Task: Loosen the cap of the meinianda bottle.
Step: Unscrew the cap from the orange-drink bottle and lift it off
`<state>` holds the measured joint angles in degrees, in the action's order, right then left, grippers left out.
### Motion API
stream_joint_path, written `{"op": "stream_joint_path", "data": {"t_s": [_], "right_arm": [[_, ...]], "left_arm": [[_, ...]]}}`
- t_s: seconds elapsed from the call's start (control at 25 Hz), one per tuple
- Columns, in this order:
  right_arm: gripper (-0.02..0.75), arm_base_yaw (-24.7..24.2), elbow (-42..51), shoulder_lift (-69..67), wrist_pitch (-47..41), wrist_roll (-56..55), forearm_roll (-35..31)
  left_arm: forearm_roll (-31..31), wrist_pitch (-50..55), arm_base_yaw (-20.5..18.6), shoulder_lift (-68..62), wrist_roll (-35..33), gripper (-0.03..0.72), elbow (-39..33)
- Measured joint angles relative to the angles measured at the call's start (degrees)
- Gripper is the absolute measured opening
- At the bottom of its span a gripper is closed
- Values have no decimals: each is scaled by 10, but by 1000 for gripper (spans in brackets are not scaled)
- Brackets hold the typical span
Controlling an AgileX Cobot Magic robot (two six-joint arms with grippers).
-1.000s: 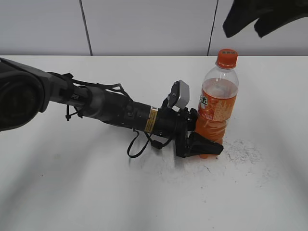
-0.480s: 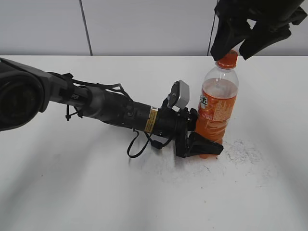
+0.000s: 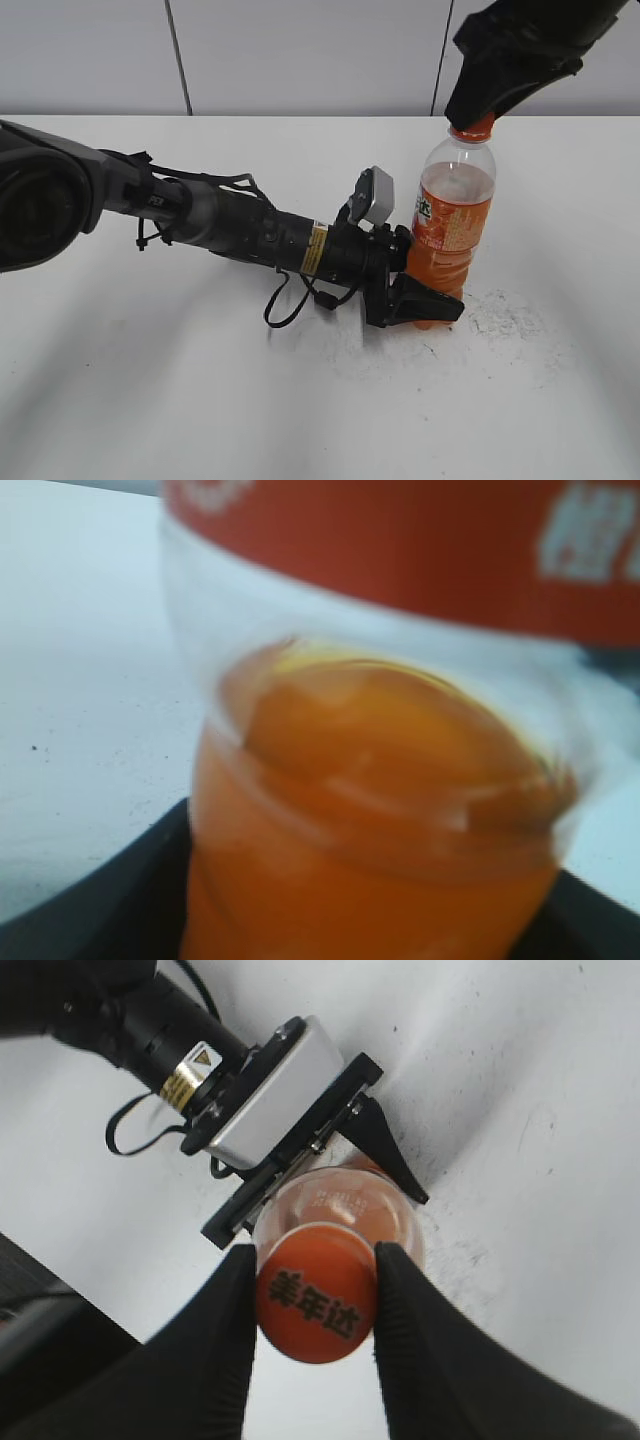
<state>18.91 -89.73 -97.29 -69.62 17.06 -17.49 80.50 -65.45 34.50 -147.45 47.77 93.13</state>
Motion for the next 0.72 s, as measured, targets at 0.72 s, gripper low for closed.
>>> {"op": "stream_joint_path", "data": {"t_s": [0.72], "right_arm": [[479, 0, 0, 16, 5, 116, -4]], "left_arm": [[3, 1, 0, 0, -1, 553, 1]]}}
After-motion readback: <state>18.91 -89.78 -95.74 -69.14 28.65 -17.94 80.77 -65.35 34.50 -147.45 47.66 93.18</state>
